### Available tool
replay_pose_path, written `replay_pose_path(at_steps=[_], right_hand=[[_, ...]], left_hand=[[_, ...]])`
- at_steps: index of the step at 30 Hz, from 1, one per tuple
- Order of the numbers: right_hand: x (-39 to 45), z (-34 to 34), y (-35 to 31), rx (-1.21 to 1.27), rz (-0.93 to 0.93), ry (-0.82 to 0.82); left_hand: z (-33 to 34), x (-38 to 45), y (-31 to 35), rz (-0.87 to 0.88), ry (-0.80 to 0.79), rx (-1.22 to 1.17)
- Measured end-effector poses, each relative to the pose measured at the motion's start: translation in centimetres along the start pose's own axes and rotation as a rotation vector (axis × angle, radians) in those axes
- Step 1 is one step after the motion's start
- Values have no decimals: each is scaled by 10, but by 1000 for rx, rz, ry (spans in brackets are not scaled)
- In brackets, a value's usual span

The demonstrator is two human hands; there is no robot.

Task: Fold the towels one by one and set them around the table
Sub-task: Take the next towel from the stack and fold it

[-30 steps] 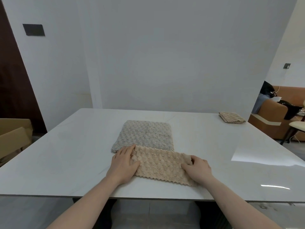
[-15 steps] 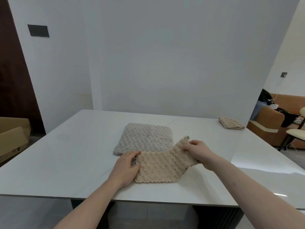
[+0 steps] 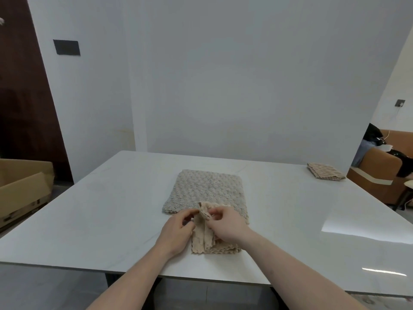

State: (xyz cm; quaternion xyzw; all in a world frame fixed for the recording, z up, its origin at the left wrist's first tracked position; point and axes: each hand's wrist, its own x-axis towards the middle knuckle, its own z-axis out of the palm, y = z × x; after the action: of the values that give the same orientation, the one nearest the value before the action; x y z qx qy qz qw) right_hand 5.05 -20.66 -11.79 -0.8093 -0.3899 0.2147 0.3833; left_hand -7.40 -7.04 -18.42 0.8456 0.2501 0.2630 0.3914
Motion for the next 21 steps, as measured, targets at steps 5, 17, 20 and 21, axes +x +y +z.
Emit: replay_pose_path(at_steps=[5,17,20,21], right_hand=[[-13,1,12,214,-13,-75],[-26,-6,94,-561,-214,-9],[-26,-3,95,-594,-172,-29],[-25,-3,95,-602,-166,-34]], left_hand=[[2,1,1,26,18,-24],[18,-4,-6,248,58,454],[20,-3,-8,207,38,504],[20,-2,-7,190,32,511]])
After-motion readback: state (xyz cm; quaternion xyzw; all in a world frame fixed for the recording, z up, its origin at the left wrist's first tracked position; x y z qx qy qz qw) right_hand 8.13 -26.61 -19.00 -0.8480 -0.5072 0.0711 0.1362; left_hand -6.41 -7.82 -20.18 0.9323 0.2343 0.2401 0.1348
